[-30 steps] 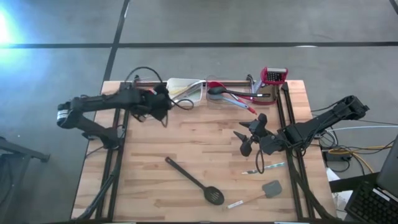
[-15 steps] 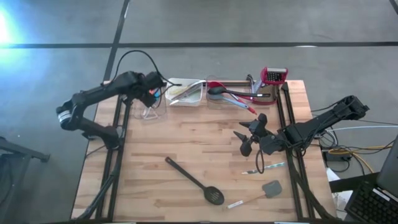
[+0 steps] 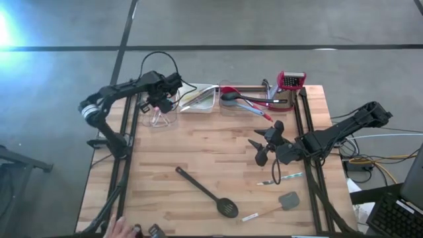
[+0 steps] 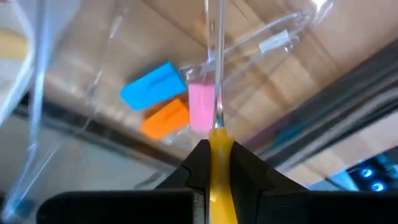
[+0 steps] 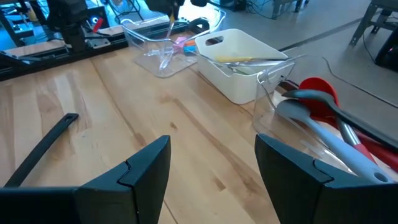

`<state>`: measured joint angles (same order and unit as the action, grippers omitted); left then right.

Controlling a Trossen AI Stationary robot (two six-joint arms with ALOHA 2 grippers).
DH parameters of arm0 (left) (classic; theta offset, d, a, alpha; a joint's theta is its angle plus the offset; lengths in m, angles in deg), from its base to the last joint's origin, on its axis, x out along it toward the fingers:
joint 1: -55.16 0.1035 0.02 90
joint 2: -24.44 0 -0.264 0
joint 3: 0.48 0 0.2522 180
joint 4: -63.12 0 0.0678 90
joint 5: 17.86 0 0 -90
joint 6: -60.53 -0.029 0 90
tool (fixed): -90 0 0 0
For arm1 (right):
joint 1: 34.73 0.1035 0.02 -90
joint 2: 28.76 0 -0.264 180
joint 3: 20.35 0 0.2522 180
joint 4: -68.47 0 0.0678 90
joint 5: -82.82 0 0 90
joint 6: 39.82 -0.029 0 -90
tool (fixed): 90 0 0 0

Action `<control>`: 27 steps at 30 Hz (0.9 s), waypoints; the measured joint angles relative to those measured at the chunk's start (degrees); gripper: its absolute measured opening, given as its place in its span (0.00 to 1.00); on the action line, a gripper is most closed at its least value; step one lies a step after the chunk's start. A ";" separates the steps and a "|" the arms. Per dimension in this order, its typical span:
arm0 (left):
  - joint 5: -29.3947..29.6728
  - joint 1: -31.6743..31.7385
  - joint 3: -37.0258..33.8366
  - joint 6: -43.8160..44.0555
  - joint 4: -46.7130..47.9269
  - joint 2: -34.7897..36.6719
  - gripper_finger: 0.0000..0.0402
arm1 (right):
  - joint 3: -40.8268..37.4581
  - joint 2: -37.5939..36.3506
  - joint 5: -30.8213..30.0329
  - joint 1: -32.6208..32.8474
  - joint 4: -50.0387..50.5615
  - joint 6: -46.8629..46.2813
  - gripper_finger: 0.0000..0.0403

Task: Pick & Place Kitchen Items
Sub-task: Put the yellow spatula into the left transparent bin

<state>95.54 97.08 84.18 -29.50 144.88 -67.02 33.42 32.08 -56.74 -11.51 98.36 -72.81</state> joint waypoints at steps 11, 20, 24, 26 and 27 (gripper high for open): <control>-1.99 4.45 0.00 0.32 -0.52 -9.85 0.09 | -0.04 0.00 0.02 -0.01 1.70 -0.01 0.56; -0.83 5.59 0.08 2.31 -3.56 -11.48 0.29 | -0.04 0.00 0.04 -0.02 1.96 -0.02 0.56; -0.31 5.60 0.02 3.92 -3.55 -10.16 0.35 | -0.04 0.00 0.03 -0.01 1.98 -0.02 0.56; 0.81 5.60 0.02 4.27 -3.59 -9.02 0.36 | -0.04 0.00 0.03 -0.01 1.98 -0.04 0.56; 1.66 5.60 0.02 4.36 -3.60 -8.36 0.36 | -0.04 0.00 0.04 -0.02 1.98 -0.07 0.56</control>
<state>97.20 102.68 84.20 -25.14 141.28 -75.38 33.38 32.08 -56.70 -11.53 100.34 -72.89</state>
